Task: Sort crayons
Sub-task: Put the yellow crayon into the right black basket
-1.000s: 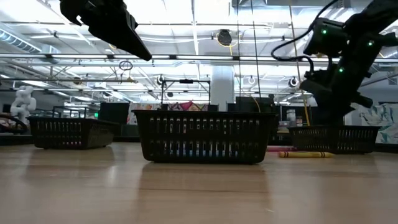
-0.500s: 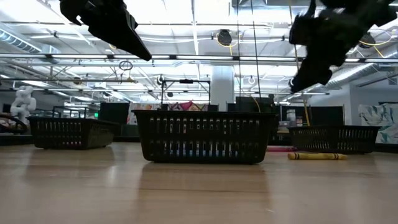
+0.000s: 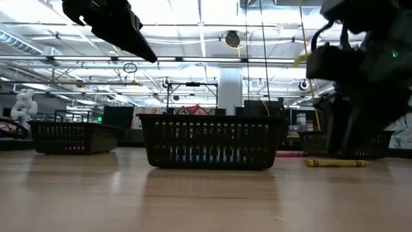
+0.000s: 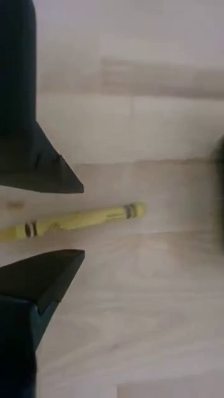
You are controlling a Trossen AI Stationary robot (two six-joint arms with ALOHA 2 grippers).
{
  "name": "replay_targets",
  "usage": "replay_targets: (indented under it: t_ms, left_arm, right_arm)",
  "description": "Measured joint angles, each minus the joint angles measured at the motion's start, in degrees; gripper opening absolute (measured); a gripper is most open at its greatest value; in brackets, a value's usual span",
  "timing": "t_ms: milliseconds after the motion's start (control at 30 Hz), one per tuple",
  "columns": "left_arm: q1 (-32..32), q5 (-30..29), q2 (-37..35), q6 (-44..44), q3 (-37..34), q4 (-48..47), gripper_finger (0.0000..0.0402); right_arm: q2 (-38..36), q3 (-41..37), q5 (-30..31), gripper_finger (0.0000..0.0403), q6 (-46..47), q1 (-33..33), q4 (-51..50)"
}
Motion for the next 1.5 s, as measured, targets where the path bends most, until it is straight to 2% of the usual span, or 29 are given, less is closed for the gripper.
replay_targets:
  t_ms: [167,367,733,900,1033,1133,1267,1367,1500]
  left_arm:
    - [0.0,0.0,0.0,0.0,0.0,0.0,0.0002]
    - [0.0,0.0,0.0,0.0,0.0,0.2,0.0002]
    - [0.0,0.0,0.0,0.0,0.0,0.3,0.0002]
    - [0.0,0.0,0.0,0.0,0.0,0.3,0.0002]
    - [0.0,0.0,0.0,0.0,0.0,0.3,0.0002]
    - [0.0,0.0,0.0,0.1,0.0,0.3,0.0002]
    - [0.0,0.0,0.0,0.1,0.0,0.4,0.0002]
    - [0.0,0.0,0.0,0.2,0.0,0.4,0.0002]
    - [0.0,0.0,0.0,0.3,0.0,0.4,0.0002]
  right_arm:
    - [3.3,0.0,0.0,0.0154,-3.9,0.0,1.0]
    - [4.3,0.1,0.4,0.013,-5.2,0.0,1.2]
    - [4.4,0.1,3.1,0.0009,-5.2,-0.1,-1.0]
    - [3.8,0.0,4.3,0.0012,-3.3,-0.1,-1.1]
    - [-0.1,0.1,6.7,0.0004,-1.3,-0.2,-3.3]
    - [-6.4,0.6,12.7,0.0003,0.5,-0.1,-2.3]
    - [-16.6,0.5,26.6,0.0002,5.5,-0.2,-7.4]
    - [-24.1,0.5,35.8,0.0003,16.3,-1.5,-16.4]
    - [-30.8,0.5,39.0,0.0003,36.7,-5.5,-33.5]
